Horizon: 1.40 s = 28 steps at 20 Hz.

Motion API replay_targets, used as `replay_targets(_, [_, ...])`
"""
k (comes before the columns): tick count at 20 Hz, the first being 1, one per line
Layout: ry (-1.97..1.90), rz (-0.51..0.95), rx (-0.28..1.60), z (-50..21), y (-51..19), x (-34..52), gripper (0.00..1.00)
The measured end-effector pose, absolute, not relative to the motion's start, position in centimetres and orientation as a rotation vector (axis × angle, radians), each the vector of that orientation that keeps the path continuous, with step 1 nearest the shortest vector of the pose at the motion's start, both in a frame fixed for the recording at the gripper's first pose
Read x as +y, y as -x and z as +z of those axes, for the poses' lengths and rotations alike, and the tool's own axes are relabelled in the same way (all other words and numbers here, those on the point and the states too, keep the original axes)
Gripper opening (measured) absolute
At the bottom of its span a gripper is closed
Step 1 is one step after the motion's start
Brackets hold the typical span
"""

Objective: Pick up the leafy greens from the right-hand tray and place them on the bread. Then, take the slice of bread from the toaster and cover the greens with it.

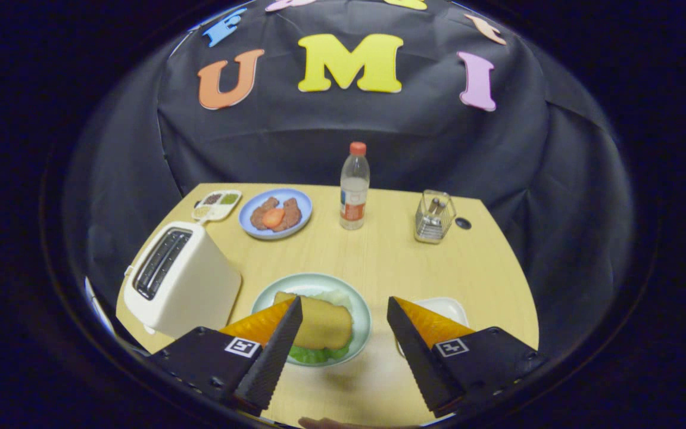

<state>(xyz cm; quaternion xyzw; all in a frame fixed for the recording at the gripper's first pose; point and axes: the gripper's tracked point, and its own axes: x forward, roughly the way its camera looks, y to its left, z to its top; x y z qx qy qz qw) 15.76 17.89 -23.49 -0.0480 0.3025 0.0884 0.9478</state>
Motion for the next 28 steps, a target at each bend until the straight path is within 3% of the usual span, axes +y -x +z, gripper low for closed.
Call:
replay_targets(6, [0.1,0.14,0.283,-11.2,-12.2,17.4,0.95])
replay_targets(14, [0.002,0.163,0.127,-0.2,-2.3,17.5,0.94])
replay_targets(22, [0.075,0.21,-0.063,2.2,1.3,17.2,0.94])
replay_targets(28, [0.07,0.252,-0.067,2.2,0.9,17.4,0.94])
